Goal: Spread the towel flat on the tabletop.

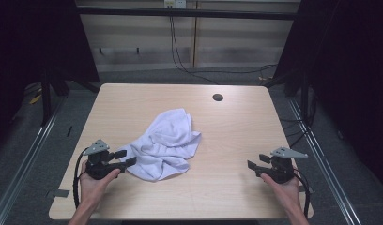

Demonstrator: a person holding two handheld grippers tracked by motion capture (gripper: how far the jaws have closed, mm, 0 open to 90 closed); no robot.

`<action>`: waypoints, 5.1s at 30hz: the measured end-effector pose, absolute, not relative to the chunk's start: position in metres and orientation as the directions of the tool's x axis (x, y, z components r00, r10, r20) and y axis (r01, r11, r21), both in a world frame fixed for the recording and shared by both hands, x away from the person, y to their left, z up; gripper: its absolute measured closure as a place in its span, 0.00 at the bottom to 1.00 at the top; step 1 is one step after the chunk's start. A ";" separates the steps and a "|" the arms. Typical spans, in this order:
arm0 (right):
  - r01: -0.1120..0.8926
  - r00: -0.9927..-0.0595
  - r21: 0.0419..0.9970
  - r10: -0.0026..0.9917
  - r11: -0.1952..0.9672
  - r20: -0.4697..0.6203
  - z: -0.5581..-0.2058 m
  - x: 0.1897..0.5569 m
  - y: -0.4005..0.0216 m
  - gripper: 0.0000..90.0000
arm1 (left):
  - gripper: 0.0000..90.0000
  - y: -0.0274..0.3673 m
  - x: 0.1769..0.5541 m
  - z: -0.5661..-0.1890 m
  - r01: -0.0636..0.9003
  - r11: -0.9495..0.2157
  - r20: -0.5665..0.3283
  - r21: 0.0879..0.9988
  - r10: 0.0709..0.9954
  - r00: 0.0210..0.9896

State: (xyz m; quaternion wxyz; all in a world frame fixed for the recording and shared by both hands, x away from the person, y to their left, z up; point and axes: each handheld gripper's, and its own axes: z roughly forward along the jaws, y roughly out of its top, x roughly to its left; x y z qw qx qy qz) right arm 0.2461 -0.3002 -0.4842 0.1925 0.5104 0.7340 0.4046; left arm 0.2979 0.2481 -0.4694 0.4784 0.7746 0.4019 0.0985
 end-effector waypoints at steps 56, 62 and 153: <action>0.595 -0.549 0.774 0.813 0.217 0.194 -0.479 0.249 -0.261 0.36 | 0.79 0.142 0.307 -0.483 0.403 -0.562 -0.089 0.722 0.502 0.860; 0.590 -0.576 0.769 0.796 0.245 0.189 -0.477 0.251 -0.250 0.37 | 0.80 0.133 0.277 -0.481 0.398 -0.570 -0.162 0.719 0.419 0.893; 0.555 -0.384 0.817 0.919 0.157 0.084 -0.421 0.253 -0.308 0.98 | 0.95 0.222 0.291 -0.439 0.429 -0.324 -0.159 0.843 0.613 0.774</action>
